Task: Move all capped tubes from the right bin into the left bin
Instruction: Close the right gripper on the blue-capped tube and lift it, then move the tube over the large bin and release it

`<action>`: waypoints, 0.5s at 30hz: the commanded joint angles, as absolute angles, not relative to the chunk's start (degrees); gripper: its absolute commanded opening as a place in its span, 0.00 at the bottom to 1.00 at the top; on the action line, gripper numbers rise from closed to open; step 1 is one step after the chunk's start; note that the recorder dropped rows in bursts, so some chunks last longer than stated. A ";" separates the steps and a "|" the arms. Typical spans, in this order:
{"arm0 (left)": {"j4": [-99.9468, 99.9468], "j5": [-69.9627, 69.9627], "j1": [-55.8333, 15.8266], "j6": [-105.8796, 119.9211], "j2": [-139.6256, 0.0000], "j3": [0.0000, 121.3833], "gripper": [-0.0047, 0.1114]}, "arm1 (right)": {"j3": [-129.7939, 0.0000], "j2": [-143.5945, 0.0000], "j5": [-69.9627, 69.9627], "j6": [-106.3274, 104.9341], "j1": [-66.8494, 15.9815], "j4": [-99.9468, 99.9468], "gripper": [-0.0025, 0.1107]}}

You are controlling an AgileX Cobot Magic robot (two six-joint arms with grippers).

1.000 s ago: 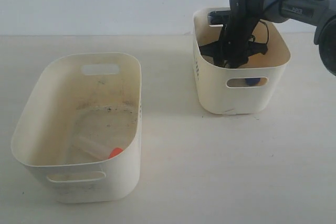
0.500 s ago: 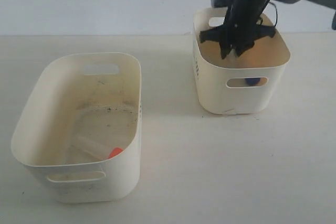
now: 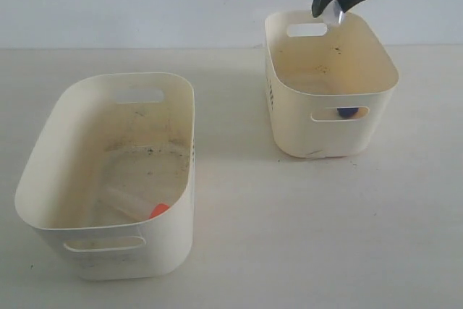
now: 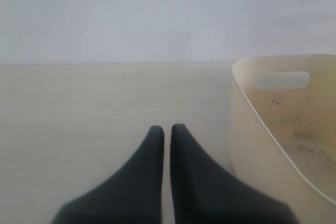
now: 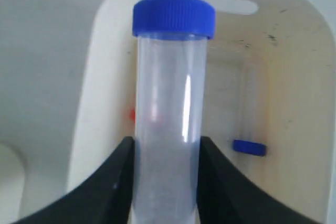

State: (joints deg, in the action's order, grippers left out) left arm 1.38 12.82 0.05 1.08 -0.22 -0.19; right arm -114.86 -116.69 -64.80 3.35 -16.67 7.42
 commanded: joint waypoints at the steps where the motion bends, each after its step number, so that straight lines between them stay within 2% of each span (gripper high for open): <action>1: 1.49 11.96 0.05 0.97 0.00 0.00 0.08 | -107.61 -109.99 -63.07 -1.56 -17.19 15.33 0.02; 4: 1.49 11.96 0.05 0.97 0.00 0.00 0.08 | -102.30 -107.43 -62.30 -3.50 -20.64 16.48 0.02; 8: 1.49 11.96 0.05 0.97 0.00 0.00 0.08 | -97.54 -106.95 -59.04 -5.53 -29.14 15.85 0.02; 15: 1.49 11.96 0.05 0.97 0.00 0.00 0.08 | -95.95 -108.01 -51.79 -4.56 -40.44 16.22 0.02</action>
